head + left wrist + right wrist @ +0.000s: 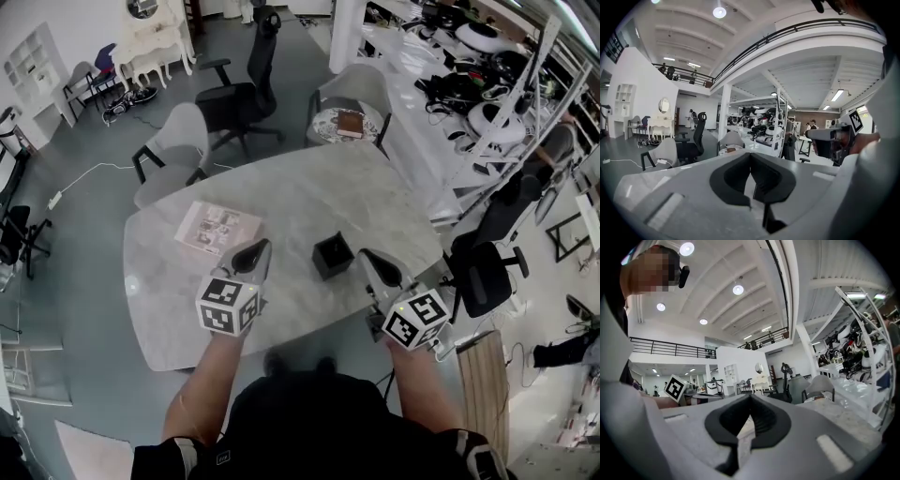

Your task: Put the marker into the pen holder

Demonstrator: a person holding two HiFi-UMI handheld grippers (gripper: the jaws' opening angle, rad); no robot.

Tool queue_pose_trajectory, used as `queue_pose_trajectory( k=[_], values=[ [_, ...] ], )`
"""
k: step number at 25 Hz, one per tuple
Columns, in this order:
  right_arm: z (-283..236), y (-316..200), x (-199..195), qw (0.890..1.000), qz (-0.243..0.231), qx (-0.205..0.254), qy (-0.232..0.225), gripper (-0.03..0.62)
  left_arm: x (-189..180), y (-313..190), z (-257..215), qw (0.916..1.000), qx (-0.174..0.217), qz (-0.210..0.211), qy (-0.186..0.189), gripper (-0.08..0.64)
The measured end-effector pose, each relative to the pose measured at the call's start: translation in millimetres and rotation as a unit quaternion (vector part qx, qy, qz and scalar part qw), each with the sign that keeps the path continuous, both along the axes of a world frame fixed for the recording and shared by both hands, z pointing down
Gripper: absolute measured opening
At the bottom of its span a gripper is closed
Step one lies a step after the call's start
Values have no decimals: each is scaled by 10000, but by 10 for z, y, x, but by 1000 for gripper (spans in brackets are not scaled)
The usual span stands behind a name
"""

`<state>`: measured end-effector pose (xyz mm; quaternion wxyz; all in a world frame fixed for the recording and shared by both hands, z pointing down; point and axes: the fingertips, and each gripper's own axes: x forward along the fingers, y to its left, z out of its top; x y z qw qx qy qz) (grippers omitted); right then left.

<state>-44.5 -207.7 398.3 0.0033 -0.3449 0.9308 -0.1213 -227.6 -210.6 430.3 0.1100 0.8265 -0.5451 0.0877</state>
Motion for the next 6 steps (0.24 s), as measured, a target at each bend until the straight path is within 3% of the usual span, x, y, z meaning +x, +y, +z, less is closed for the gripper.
queue_pose_trajectory(
  k=[6],
  values=[
    [81,-61,118,10000,98,-8,9,2,19,-67,92,9999,-58,-96,15,10]
  ],
)
